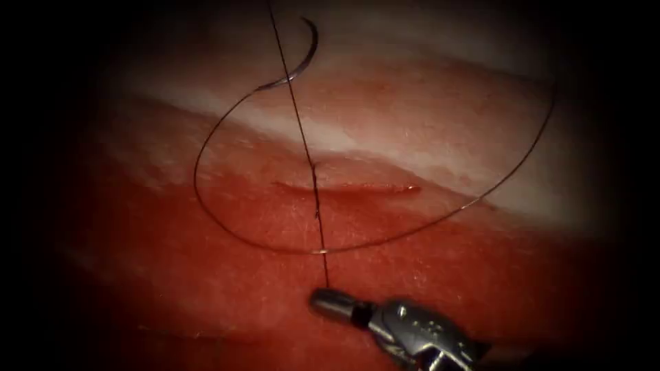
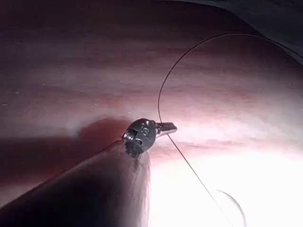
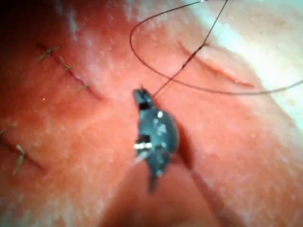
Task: Wound Closure
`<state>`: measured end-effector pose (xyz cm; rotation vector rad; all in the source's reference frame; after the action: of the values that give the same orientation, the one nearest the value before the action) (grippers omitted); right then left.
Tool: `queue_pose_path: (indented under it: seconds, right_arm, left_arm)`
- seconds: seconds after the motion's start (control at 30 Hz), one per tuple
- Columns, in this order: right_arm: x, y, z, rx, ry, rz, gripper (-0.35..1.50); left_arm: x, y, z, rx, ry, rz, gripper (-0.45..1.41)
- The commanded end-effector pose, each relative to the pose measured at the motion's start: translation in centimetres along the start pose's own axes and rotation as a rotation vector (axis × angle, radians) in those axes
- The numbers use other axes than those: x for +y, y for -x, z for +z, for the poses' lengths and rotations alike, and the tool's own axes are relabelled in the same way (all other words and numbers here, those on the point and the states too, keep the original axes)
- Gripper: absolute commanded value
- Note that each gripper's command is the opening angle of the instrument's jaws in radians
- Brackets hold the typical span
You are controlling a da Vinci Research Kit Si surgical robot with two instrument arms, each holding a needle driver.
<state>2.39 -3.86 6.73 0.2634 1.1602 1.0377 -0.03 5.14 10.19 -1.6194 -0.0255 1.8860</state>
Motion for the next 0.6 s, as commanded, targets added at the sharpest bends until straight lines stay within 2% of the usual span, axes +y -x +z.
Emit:
queue_pose_path:
  seconds: [0.03,0.3,0.37,0.6]
  right_arm:
    - [-0.07,0.1,0.08,-0.003,-0.007,-0.001,-0.35]
    - [0.09,-0.06,0.13,0.031,-0.006,0.018,-0.35]
    - [0.13,-0.1,0.14,0.03,-0.006,0.022,-0.35]
    - [0.19,-0.11,0.21,0.033,-0.011,0.024,-0.35]
  left_arm:
    - [-0.07,0.0,0.06,0.002,-0.001,0.004,-0.45]
    - [0.12,0.03,0.04,0.016,0.017,0.012,-0.45]
    - [0.25,-0.01,0.01,0.019,0.039,0.012,-0.45]
    - [0.48,-0.11,-0.03,0.031,0.076,0.007,-0.45]
